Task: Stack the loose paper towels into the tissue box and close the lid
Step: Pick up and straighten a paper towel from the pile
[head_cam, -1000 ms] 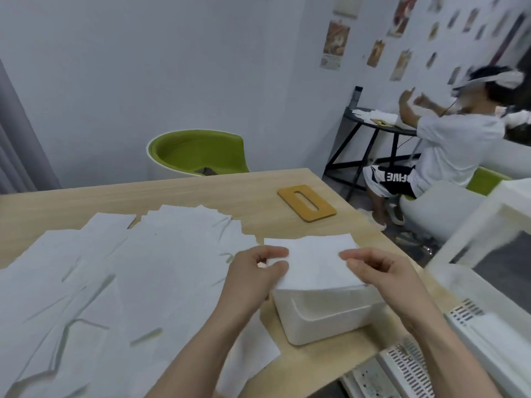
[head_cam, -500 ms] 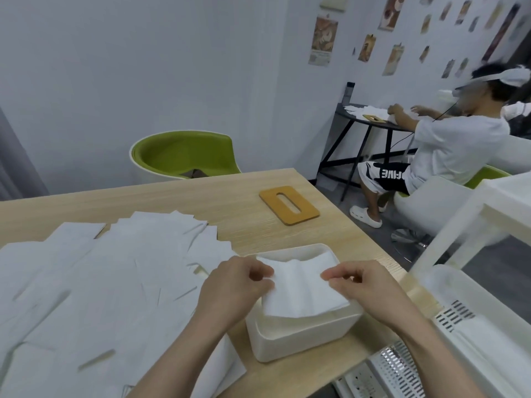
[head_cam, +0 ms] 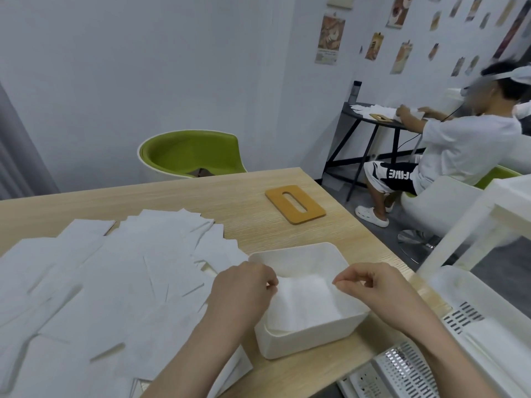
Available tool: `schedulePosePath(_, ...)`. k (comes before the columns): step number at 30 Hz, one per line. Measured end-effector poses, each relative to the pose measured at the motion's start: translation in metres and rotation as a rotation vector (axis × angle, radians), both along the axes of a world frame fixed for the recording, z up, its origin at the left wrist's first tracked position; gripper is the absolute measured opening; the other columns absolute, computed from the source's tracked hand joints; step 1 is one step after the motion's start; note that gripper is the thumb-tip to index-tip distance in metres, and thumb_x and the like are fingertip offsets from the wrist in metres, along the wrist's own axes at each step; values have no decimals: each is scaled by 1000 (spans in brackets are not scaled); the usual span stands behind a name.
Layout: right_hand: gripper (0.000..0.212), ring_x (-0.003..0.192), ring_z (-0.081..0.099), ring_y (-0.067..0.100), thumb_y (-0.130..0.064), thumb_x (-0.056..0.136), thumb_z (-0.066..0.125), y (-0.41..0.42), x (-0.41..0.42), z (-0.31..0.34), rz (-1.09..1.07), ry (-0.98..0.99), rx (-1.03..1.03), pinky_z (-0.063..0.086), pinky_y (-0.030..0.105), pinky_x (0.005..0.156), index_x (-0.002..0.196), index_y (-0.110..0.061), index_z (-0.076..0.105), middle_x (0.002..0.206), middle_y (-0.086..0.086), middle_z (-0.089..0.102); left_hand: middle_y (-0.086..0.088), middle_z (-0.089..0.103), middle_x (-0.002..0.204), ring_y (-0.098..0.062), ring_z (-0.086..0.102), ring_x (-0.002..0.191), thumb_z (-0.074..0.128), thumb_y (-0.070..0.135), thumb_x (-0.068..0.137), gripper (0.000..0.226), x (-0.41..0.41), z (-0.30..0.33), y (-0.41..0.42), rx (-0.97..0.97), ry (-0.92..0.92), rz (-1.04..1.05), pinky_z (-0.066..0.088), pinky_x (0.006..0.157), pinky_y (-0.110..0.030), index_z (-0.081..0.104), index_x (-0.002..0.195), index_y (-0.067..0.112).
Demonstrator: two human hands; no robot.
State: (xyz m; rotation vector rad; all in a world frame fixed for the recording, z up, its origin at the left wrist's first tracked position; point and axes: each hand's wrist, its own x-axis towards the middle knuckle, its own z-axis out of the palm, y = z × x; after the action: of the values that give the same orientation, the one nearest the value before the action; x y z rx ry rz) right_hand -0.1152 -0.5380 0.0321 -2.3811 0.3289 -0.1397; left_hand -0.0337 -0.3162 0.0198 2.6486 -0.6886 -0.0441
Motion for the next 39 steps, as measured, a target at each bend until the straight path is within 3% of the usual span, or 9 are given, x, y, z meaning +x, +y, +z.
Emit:
schedulePosePath(5, 12, 77, 60, -8, -23, 81, 73, -1, -1, -2, -28, -16, 43, 41, 23, 71, 76, -33, 74, 81, -22, 71, 14, 65, 109, -10, 60, 100, 51, 34, 97, 23, 3, -1, 3, -58, -26, -18, 39, 70, -23, 67, 112, 34)
schedulePosePath(10, 14, 72, 58, -9, -21, 81, 73, 10, -1, 9, -55, -104, 44, 37, 20, 67, 78, -34, 74, 82, -23, 70, 20, 61, 87, 1, 55, 83, 62, 37, 91, 12, 0, 2, 17, -358, 122, 7, 40, 68, -18, 70, 100, 38)
schedulePosePath(14, 13, 52, 44, 7, -23, 81, 73, 43, 5, 18, -17, -179, 96, 39, 21, 59, 81, -36, 74, 83, -20, 70, 23, 66, 87, 8, 52, 66, 70, 29, 85, 14, -6, -3, 43, -700, 236, 95, 43, 67, -23, 71, 94, 40)
schedulePosePath(18, 11, 51, 43, 4, -26, 80, 72, 88, 16, 21, 80, -187, 151, 41, 20, 56, 83, -36, 73, 84, -19, 69, 22, 68, 92, 0, 49, 52, 73, 25, 82, 22, -10, -9, 84, -860, 279, 222, 47, 55, -25, 71, 95, 42)
schedulePosePath(22, 12, 57, 49, 5, -28, 81, 71, 130, 29, 16, 155, -170, 168, 46, 15, 60, 87, -38, 71, 86, -24, 68, 28, 67, 90, -7, 60, 52, 72, 28, 82, 22, -10, -15, 130, -814, 286, 331, 38, 49, -19, 68, 97, 43)
schedulePosePath(26, 14, 65, 54, 2, -25, 81, 72, 167, 41, 3, 195, -158, 215, 42, 9, 58, 89, -36, 71, 83, -21, 68, 23, 68, 92, -2, 61, 68, 72, 28, 83, 24, -11, -27, 171, -788, 260, 443, 52, 64, -33, 67, 98, 46)
schedulePosePath(32, 19, 78, 59, 0, -20, 81, 72, 211, 60, -25, 215, -84, 239, 40, 11, 67, 95, -32, 69, 88, -13, 70, 17, 67, 99, 9, 59, 86, 73, 22, 83, 29, -15, -46, 218, -787, 151, 540, 44, 72, -24, 67, 105, 39)
schedulePosePath(36, 31, 100, 56, 2, -24, 82, 72, 230, 68, -39, 246, -16, 131, 40, 14, 81, 111, -32, 63, 100, -16, 64, 20, 62, 104, 8, 56, 96, 71, 23, 84, 29, -19, -56, 239, -707, 98, 605, 46, 79, -28, 66, 109, 37)
schedulePosePath(39, 54, 112, 44, 7, -36, 79, 72, 234, 68, -47, 260, 60, -113, 39, 25, 94, 127, -30, 50, 111, -14, 54, 19, 59, 105, 7, 55, 98, 70, 24, 85, 31, -21, -62, 247, -634, 86, 585, 43, 79, -24, 65, 114, 33)
